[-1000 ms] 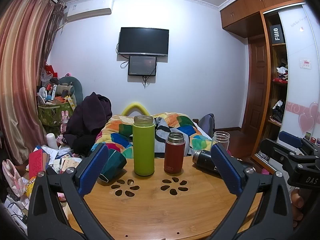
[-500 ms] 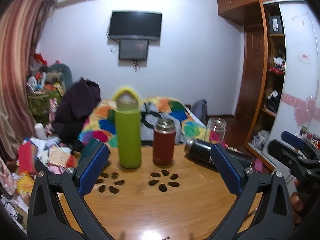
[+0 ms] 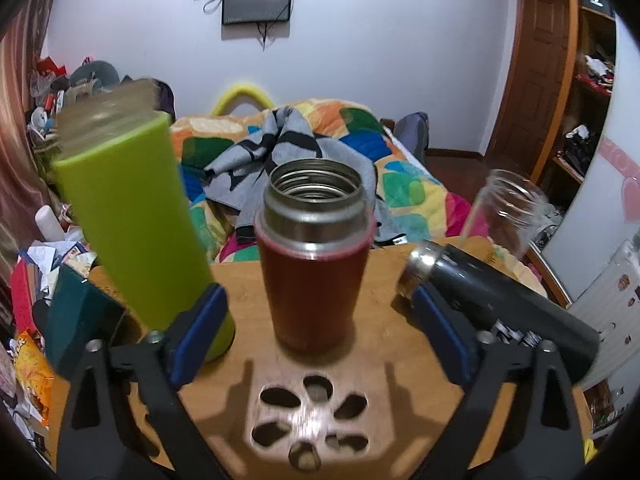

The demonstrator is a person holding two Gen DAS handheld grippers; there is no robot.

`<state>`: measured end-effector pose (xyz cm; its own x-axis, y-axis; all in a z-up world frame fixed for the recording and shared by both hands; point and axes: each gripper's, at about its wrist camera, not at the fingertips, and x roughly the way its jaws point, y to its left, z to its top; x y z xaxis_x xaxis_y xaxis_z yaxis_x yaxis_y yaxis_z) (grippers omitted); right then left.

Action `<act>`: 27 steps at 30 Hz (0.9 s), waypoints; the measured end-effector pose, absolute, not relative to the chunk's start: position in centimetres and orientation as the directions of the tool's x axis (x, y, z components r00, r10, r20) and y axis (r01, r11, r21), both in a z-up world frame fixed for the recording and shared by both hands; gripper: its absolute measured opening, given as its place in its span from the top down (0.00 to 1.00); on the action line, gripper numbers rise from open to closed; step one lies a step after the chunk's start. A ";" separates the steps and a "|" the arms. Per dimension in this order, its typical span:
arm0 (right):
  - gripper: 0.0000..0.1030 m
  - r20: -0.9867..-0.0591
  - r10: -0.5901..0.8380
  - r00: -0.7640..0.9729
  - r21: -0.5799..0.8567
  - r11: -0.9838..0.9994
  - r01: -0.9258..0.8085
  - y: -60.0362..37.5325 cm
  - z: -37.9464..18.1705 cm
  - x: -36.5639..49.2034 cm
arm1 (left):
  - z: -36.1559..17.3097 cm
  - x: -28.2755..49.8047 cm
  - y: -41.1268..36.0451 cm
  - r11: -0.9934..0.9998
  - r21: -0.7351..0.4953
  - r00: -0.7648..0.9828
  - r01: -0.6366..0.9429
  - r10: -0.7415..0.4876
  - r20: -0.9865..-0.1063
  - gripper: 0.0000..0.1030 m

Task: Flip cup upside down
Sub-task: 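Move the left tool toward the red thermos cup with fingers open, then close the left tool around the red thermos cup and lift it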

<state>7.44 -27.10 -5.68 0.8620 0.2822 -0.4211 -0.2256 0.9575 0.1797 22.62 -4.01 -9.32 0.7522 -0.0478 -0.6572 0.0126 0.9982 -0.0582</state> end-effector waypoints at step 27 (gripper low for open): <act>0.00 -0.473 0.308 0.826 0.116 0.951 -0.288 -24.2 -7.9 7.0 | -7.8 12.5 -5.7 0.938 -0.043 0.600 0.343 -0.254 -0.759 0.41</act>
